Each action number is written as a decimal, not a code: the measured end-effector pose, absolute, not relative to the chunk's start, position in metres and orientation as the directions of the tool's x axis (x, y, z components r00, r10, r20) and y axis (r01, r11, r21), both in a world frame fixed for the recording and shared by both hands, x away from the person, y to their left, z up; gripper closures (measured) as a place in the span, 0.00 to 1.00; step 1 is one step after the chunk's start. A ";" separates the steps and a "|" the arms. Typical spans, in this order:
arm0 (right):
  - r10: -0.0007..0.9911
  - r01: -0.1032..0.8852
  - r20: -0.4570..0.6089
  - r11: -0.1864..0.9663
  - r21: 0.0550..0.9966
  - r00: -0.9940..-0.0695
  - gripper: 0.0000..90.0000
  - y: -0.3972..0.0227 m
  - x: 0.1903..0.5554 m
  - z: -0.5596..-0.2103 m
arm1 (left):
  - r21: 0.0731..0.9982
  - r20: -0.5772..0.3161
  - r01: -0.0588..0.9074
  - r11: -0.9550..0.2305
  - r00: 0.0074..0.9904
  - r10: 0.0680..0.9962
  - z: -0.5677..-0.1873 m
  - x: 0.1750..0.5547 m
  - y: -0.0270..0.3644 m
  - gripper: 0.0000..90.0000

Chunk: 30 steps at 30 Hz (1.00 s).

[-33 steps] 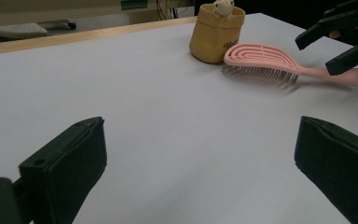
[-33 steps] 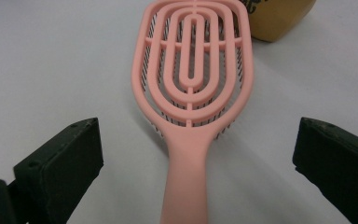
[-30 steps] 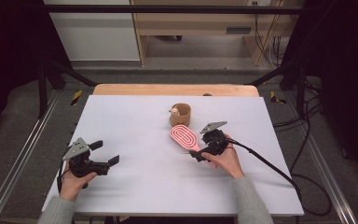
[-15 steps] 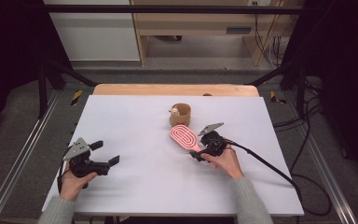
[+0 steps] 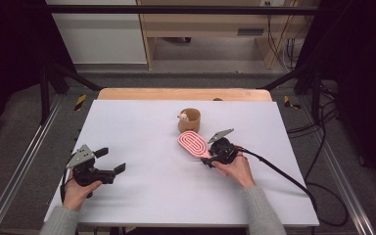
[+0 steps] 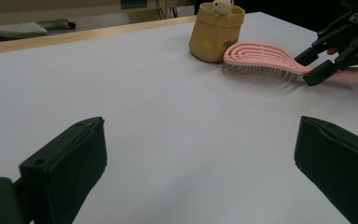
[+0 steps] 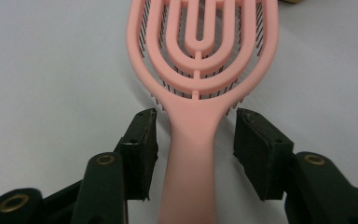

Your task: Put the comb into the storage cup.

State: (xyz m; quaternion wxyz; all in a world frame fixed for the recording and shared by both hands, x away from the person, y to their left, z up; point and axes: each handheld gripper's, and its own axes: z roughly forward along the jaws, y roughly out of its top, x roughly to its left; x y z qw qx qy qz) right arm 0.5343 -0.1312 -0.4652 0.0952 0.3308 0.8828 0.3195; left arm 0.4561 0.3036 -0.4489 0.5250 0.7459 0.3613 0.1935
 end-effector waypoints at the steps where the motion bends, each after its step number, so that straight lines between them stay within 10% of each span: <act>1: 0.644 0.523 0.043 0.578 0.627 -0.764 0.57 -0.131 0.535 -0.465 | 0.923 -0.091 0.336 -0.188 0.664 0.742 -0.449 0.456 0.304 0.03; 30: 0.647 0.539 0.050 0.589 0.602 -0.761 0.75 -0.131 0.535 -0.466 | 0.923 -0.091 0.336 -0.188 0.665 0.742 -0.449 0.456 0.303 0.03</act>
